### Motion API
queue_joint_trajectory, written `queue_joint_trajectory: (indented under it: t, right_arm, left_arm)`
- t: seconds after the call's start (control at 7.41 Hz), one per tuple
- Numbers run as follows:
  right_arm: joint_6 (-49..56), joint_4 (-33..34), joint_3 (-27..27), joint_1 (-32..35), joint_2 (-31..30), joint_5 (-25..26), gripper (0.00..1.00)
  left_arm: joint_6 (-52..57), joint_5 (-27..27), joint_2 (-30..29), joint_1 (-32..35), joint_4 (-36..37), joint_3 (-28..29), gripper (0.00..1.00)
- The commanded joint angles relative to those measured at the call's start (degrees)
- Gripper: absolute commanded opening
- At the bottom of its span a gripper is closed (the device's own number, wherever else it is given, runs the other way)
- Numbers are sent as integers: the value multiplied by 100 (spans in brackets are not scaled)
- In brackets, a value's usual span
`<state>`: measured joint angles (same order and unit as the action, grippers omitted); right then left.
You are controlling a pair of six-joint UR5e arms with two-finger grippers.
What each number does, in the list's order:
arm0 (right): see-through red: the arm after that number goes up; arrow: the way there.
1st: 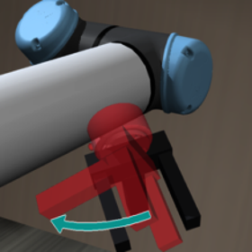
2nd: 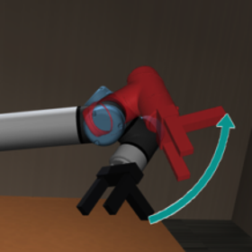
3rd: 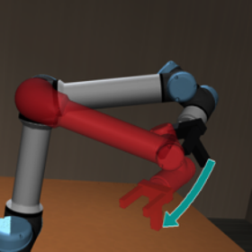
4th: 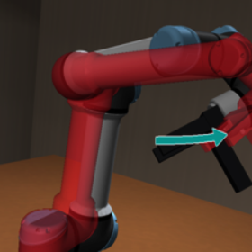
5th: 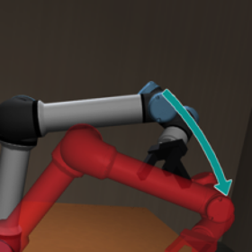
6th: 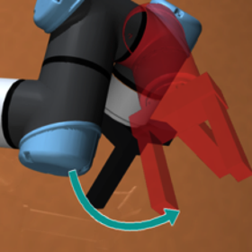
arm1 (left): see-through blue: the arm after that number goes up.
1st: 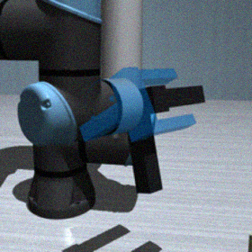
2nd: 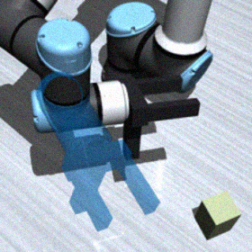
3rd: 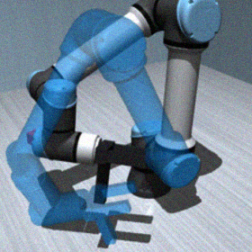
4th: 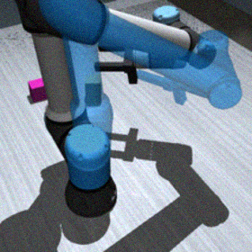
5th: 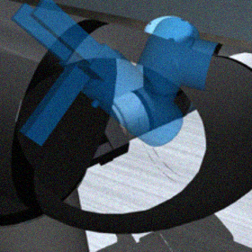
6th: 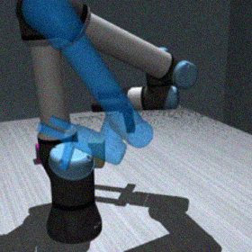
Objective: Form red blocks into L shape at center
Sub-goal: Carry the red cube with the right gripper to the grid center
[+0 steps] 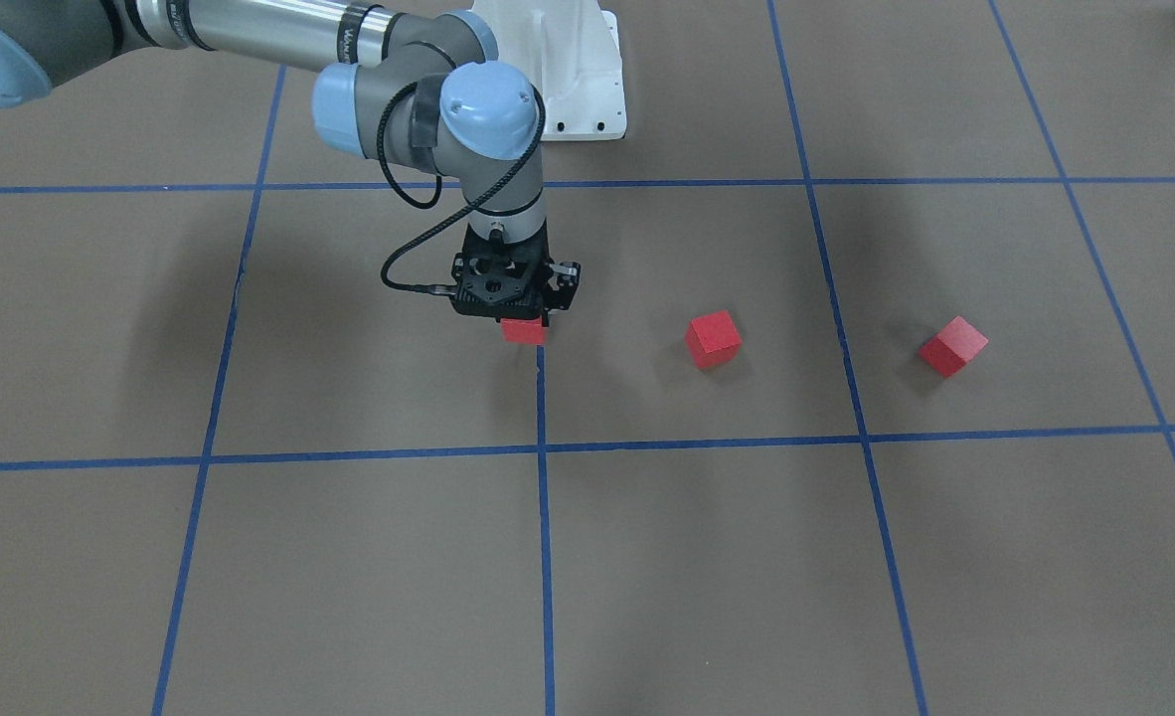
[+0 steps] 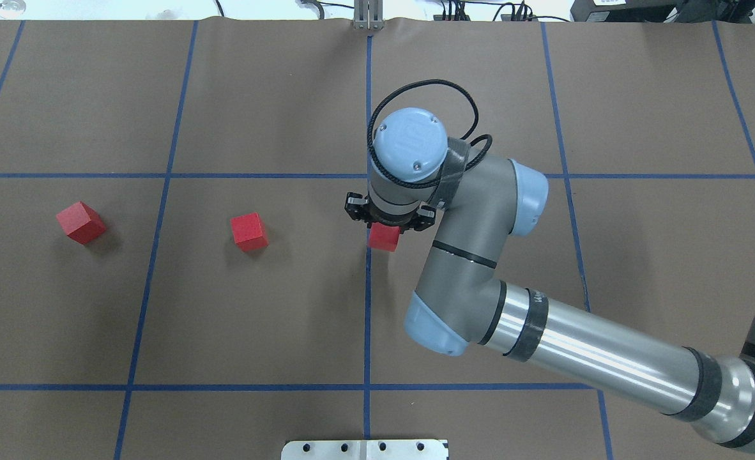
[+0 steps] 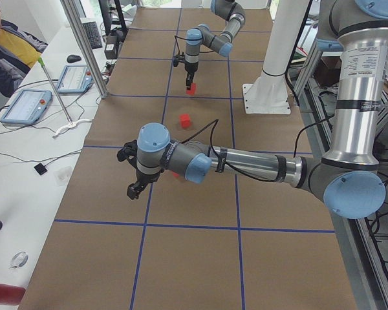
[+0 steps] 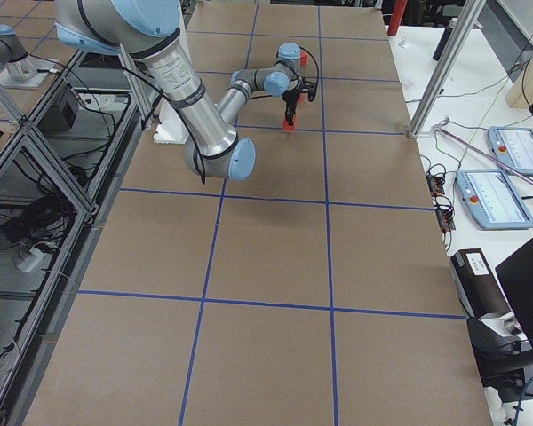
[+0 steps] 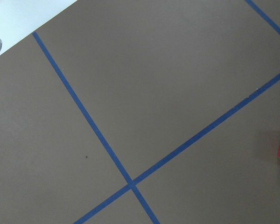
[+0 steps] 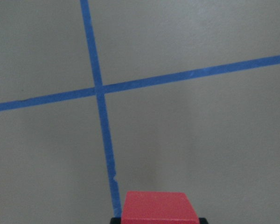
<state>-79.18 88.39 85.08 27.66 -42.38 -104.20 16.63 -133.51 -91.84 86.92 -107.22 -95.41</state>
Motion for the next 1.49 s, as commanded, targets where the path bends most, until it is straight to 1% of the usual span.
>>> queue_joint_trajectory:
  t: [0.0, 0.27, 0.41, 0.81, 0.95, 1.08, 1.22, 1.35]
  right_arm:
    - [104, 11, -176, -173, 125, 128, 0]
    - [210, 12, -168, -173, 90, 102, 0]
    - [314, 20, -176, -173, 72, 101, 4]
    - [315, 12, -176, -173, 98, 101, 38]
    - [324, 12, -176, -182, 98, 110, 52]
    - [324, 12, -176, -191, 98, 119, 56]
    - [324, 12, -176, -191, 107, 128, 66]
    - [324, 12, -176, -226, 99, 171, 91]
  left_arm:
    - [7, 0, 8, 0, -1, 14, 100]
    - [7, 0, 17, 0, -1, 31, 100]
    - [7, 0, 17, 0, -1, 31, 100]
    - [7, 0, 17, 0, -1, 31, 100]
    - [7, 0, 17, 0, -1, 40, 100]
    - [7, 0, 17, 0, -1, 32, 100]
    - [7, 0, 17, 0, -1, 31, 100]
    - [7, 0, 17, 0, -1, 31, 100]
